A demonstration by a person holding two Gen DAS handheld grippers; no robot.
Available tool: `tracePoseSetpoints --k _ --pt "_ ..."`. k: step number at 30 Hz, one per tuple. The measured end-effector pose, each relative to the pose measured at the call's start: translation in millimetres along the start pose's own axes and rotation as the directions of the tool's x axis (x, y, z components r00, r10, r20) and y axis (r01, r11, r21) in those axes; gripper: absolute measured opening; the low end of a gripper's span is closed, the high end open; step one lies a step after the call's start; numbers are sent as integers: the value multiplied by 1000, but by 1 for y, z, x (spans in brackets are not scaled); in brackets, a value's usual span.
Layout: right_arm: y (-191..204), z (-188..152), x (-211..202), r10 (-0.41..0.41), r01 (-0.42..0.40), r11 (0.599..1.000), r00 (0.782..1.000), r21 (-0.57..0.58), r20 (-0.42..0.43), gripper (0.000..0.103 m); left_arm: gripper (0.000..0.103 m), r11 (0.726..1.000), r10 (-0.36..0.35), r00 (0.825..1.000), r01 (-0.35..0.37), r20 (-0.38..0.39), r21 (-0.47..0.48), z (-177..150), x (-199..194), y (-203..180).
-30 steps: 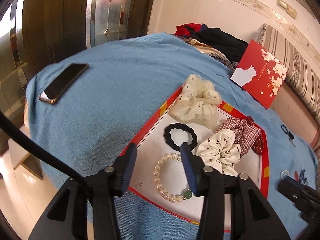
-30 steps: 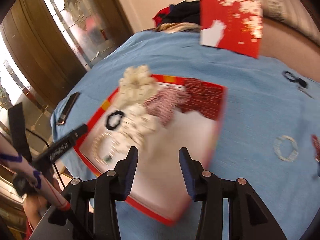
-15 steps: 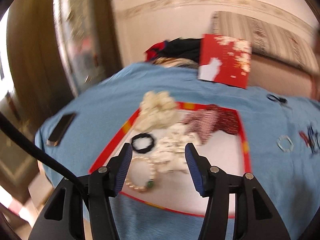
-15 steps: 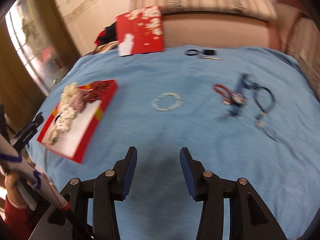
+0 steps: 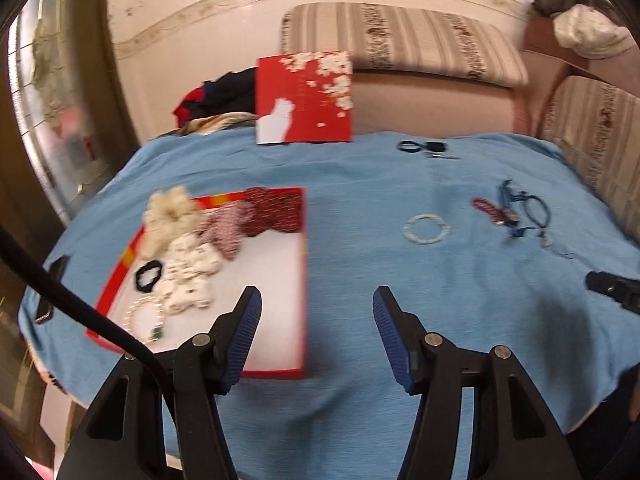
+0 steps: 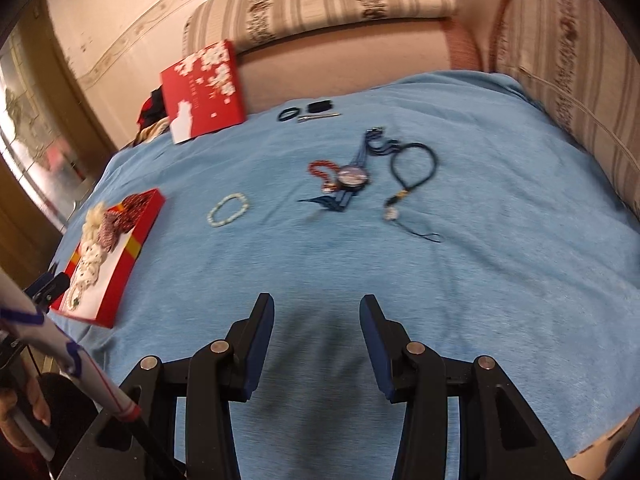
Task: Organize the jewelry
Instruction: 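Withdraw both open tools from the tray toward the remaining jewelry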
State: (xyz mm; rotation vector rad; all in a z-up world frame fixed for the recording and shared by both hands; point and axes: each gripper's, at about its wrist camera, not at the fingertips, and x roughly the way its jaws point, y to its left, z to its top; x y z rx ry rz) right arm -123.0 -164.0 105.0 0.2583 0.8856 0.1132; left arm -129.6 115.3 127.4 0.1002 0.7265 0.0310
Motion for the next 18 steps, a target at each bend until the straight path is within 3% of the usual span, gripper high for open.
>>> tracePoseSetpoints --k 11,18 --pt "-26 3 -2 -14 13 999 1000 49 16 49 58 999 -50 999 50 -13 9 15 -1 -36" --pt "-35 16 6 -26 26 998 1000 65 5 49 59 999 -30 998 31 -51 19 14 17 -43"
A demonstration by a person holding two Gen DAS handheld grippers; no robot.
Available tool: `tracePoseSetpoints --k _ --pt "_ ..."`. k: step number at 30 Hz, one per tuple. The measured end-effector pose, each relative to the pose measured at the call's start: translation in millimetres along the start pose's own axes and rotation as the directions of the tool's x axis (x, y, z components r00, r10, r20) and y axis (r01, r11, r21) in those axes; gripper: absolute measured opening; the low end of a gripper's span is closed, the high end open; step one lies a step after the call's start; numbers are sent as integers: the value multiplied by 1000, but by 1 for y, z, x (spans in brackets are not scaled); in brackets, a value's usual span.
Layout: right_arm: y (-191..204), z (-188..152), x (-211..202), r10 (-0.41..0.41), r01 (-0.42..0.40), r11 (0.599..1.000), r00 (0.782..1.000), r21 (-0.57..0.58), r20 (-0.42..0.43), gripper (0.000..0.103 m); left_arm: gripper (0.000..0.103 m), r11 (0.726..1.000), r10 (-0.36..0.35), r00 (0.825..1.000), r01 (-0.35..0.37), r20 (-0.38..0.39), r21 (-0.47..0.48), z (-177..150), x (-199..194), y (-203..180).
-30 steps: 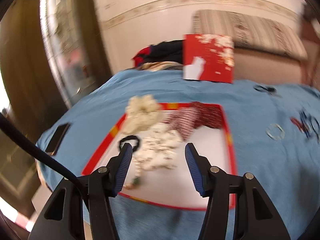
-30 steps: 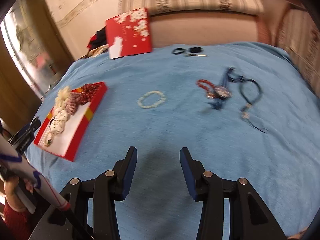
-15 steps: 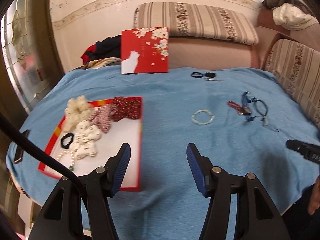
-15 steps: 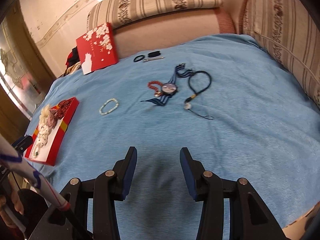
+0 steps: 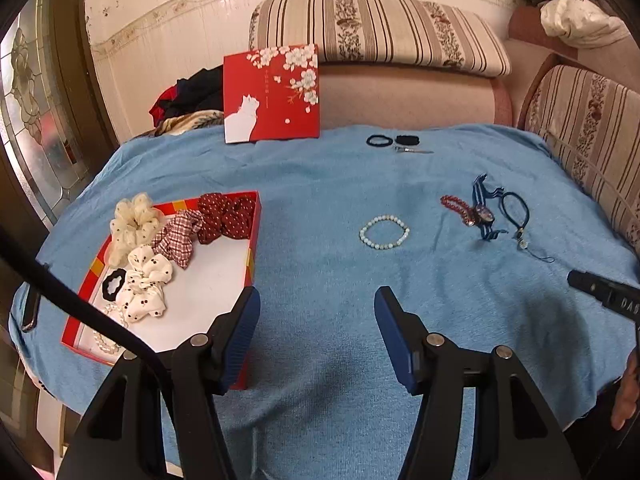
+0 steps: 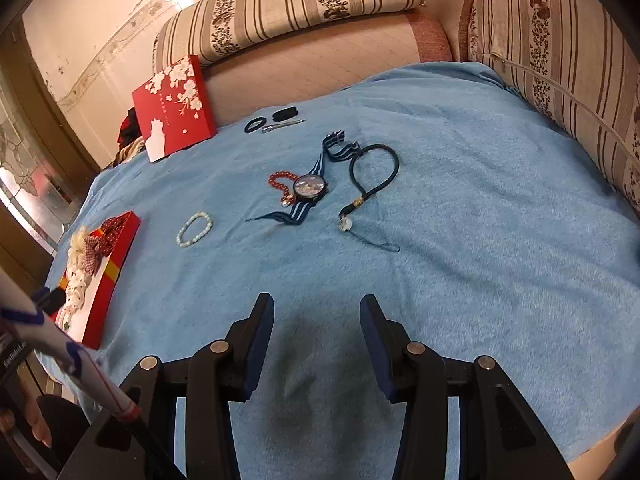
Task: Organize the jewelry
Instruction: 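Withdraw both open tools from the tray toward the remaining jewelry, then grasp the pale jade-bead bracelet with left tool while right tool grasps black cord lanyard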
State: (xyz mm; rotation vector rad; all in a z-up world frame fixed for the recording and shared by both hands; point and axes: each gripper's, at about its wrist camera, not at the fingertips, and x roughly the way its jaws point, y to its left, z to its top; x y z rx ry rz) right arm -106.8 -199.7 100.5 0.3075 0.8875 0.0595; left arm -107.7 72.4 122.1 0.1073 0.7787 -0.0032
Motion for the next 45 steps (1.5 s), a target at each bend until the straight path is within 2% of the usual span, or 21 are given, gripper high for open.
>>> tracePoseSetpoints --k 13,18,22,27,34,39,41,43,45 --pt "-20 67 25 -58 54 996 997 69 60 51 59 1000 -12 997 12 -71 -2 12 58 -3" --pt "-28 73 43 -73 68 994 995 83 61 51 59 1000 -20 994 19 -103 -11 22 88 -3" --pt "-39 76 60 -79 76 992 997 102 26 51 59 999 -32 992 30 -125 -22 29 109 -4" --pt "-48 82 70 -102 99 989 995 105 21 51 59 994 -84 984 72 -159 -79 47 143 6" --pt "-62 88 91 -85 87 985 996 146 -25 51 58 973 -227 953 214 -201 -85 77 189 0" --pt "-67 89 105 -70 77 984 996 161 -51 51 58 942 -335 911 322 -239 -96 75 210 -16" --pt "-66 88 111 -58 67 986 996 154 -63 51 58 934 -357 898 344 -257 -96 73 217 -22" --pt "-61 88 116 -34 44 989 997 144 -70 51 58 939 -342 906 338 -250 -62 75 218 -28" --pt "-54 88 122 -34 43 992 996 120 -80 51 58 937 -347 904 347 -251 -43 75 220 -32"
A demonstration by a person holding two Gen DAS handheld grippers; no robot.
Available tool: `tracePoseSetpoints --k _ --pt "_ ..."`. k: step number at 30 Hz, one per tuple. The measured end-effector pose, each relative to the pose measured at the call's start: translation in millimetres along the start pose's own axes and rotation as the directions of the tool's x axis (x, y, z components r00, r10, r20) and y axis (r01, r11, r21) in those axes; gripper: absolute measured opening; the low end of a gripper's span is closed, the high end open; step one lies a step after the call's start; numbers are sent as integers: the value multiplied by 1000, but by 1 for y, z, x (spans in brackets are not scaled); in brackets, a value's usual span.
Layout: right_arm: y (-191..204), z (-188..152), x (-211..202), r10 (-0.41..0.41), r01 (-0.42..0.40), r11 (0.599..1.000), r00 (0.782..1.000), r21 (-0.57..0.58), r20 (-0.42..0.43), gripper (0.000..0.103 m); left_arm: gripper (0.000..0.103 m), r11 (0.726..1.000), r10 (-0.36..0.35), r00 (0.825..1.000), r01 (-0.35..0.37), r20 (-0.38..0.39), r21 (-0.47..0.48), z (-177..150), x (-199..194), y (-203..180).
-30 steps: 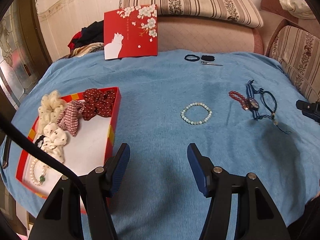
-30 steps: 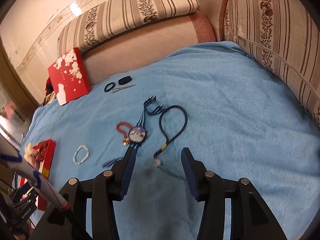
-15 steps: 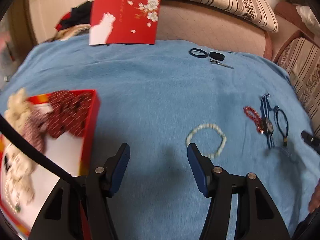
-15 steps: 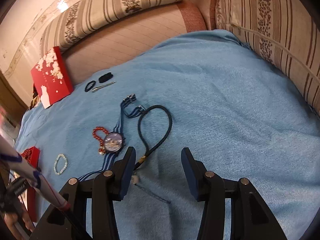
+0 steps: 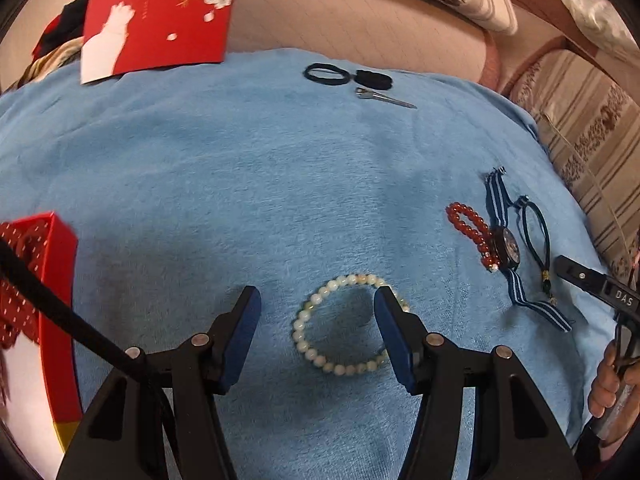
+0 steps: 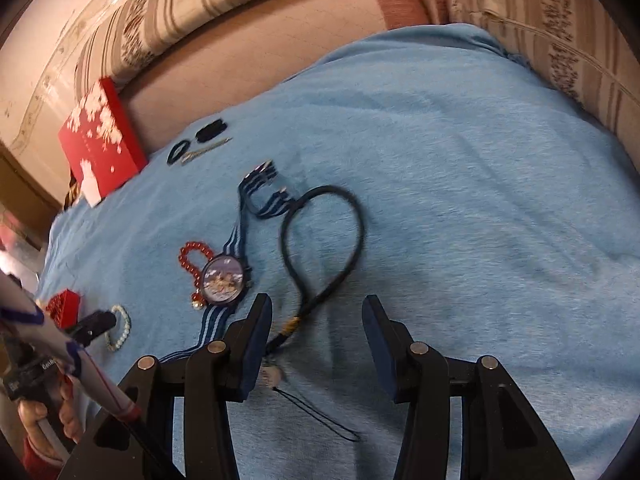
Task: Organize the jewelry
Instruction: 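Grasp the pale jade-bead bracelet with left tool while right tool grasps black cord lanyard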
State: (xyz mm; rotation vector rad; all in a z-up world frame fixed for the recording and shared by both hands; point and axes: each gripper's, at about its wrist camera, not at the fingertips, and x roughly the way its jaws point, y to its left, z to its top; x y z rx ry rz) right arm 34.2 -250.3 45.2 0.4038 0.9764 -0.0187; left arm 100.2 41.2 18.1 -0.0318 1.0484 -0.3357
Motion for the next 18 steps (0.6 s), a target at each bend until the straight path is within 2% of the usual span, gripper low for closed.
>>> tracePoseSetpoints --k 2,5,8,9,11,14,16,18 --pt "9 -3 8 -5 4 999 1000 -33 -17 51 53 1000 8 1000 -8 2 11 0 2 -1" --pt "23 -7 12 -55 54 993 998 -104 -8 51 35 999 27 1000 -27 5 31 -2 4 -4" --pt "31 -11 16 -104 103 983 995 -152 3 51 14 999 8 1000 -8 -2 40 -4 5 -7" --pt "34 -13 18 -122 122 978 992 -170 8 51 10 999 4 1000 -4 -4 44 -5 6 -9" --pt "39 -15 20 -156 157 967 988 -203 20 48 10 997 11 1000 -10 -4 74 -7 6 -17" --pt "41 -16 21 -205 208 950 978 -233 35 34 10 995 19 1000 -20 4 95 -10 6 -26" --pt "38 -16 19 -212 215 950 977 -227 36 22 15 997 7 1000 -8 17 76 -12 7 -27" --pt "37 -16 18 -214 217 951 976 -222 35 16 27 998 -19 999 17 27 61 -14 7 -28"
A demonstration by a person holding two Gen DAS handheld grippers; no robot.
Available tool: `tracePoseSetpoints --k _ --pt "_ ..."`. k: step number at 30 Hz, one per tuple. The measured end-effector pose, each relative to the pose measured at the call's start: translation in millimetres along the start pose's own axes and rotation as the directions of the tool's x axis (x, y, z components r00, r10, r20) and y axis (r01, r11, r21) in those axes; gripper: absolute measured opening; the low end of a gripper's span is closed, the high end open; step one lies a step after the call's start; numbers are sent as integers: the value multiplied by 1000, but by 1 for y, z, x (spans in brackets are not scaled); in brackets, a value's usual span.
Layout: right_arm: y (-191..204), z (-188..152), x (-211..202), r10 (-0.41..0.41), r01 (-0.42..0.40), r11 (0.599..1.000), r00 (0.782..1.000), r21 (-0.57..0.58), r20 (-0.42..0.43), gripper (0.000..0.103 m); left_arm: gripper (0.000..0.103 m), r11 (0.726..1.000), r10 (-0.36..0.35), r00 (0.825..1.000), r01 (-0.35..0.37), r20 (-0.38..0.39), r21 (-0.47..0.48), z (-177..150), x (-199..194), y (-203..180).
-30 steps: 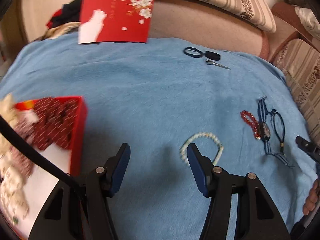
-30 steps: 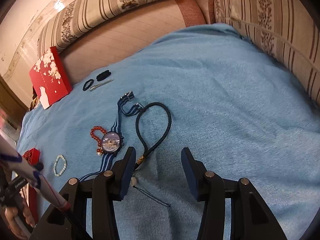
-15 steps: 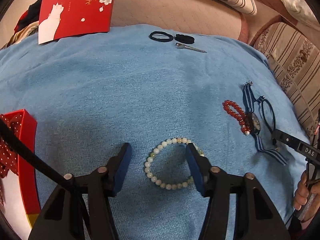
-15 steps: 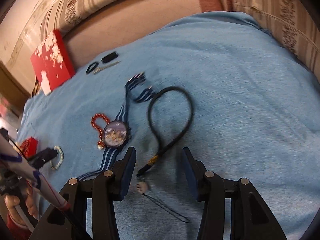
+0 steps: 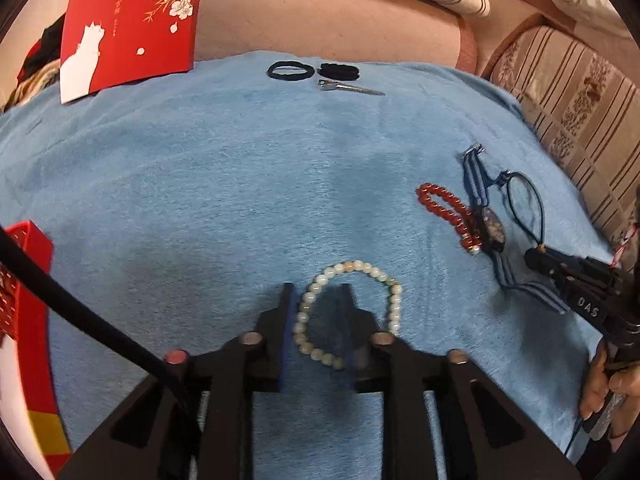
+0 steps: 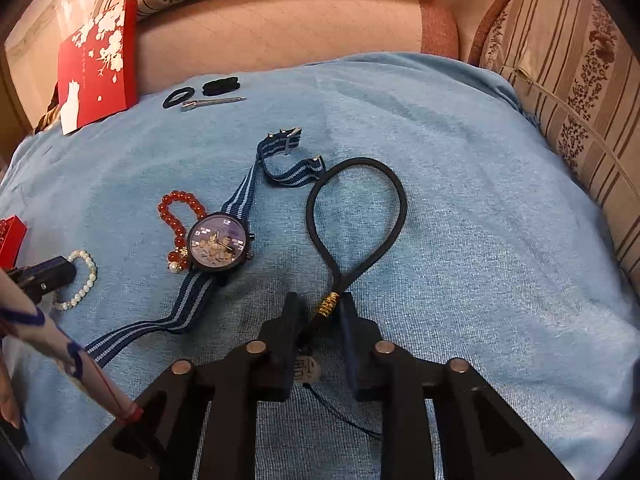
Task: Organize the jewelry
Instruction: 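Grasp the pale jade-bead bracelet with left tool while right tool grasps black cord lanyard, then carry jade bracelet and black cord into the red tray and open both tools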
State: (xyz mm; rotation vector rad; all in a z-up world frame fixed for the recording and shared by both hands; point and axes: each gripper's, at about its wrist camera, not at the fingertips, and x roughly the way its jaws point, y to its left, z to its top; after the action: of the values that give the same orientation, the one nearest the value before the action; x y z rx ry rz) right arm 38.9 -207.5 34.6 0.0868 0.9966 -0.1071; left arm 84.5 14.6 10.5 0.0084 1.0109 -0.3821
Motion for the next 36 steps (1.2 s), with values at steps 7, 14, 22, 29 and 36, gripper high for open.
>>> tracePoseSetpoints --k 7,14,22,29,36 --pt "-5 1 -7 18 -18 999 1000 42 9 7 5 1000 14 1000 -14 8 3 -3 -7 -7" --pt "-17 5 -31 66 -74 991 995 113 77 7 5 999 -36 997 37 71 -20 -3 -43 -10" --pt "-22 -1 -67 132 -156 976 979 150 158 7 5 997 -55 985 63 164 -43 -10 -107 -3" --pt "-9 -15 -101 195 -225 966 956 124 218 7 5 993 -26 970 53 241 -106 -25 -169 19" --pt "30 -23 -127 269 -287 957 935 48 233 7 5 974 36 966 23 255 -224 -63 -212 63"
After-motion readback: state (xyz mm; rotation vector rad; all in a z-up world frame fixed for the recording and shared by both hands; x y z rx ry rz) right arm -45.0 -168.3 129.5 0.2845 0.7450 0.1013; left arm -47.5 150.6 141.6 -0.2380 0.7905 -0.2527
